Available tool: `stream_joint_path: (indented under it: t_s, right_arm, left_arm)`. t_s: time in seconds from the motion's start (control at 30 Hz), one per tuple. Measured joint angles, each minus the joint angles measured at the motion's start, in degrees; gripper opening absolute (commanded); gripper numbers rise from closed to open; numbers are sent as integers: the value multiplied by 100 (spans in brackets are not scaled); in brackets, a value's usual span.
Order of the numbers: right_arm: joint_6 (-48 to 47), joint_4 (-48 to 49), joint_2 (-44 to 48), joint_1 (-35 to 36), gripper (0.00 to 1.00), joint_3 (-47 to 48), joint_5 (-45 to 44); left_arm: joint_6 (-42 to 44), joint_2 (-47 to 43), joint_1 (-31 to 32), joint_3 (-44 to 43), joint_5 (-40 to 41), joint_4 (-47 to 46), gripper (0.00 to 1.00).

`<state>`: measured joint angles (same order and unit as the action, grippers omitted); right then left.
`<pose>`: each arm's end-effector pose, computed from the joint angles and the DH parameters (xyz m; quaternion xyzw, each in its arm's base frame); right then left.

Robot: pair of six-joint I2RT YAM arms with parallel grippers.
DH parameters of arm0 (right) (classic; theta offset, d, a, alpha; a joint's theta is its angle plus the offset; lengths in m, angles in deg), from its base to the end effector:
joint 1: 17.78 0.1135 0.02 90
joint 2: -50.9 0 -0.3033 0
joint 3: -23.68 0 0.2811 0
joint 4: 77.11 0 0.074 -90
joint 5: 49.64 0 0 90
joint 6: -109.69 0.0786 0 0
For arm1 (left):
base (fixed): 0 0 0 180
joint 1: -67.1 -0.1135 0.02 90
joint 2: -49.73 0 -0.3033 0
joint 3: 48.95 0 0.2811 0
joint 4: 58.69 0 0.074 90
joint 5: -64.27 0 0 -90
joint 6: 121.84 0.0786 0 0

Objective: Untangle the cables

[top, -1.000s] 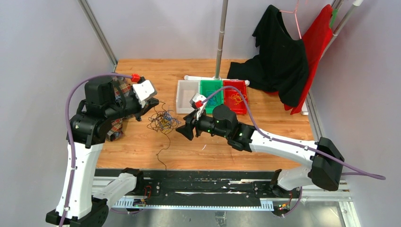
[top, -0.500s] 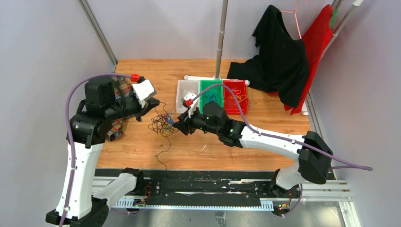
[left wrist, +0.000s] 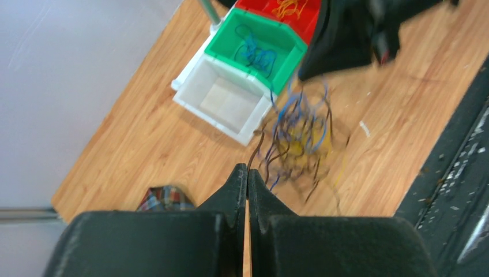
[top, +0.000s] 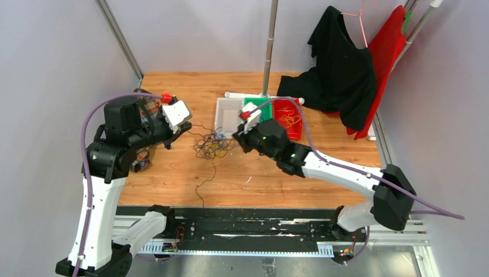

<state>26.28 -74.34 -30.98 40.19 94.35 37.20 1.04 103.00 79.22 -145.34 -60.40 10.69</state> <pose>0.2178 0.3400 0.3367 -0.3119 0.6899 0.3310 0.5632 0.1550 -0.0790 0.4874 0.4556 0.6888 -0.1581 0.5414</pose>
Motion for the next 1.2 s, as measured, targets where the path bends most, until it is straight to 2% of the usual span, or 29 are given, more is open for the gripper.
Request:
stream_joint_path:
  t_s: [0.3,0.5,0.67,0.97,1.2]
  right_arm:
    - [398,-350,1679,-1668,1,-977,-883]
    - [566,-715,2605,-2524,1,-1139,-1298]
    - [612,-927,3080,-2898,1,-1121,-1462]
    - [468,-1528,3215,-3320,1,-348,-1755]
    - [420,-1963,3298,-4476,1,518,-1967]
  left_arm:
    - [1099,-293,2,1241,1292,-42,0]
    - [2229,-393,2,2817,2647,-173,0]
    - [3088,-686,2,4297,3652,-535,0]
    - [4089,-881,13,5783,4804,-1641,0]
    - [4782,-916,11,6699,5582,-2312,0]
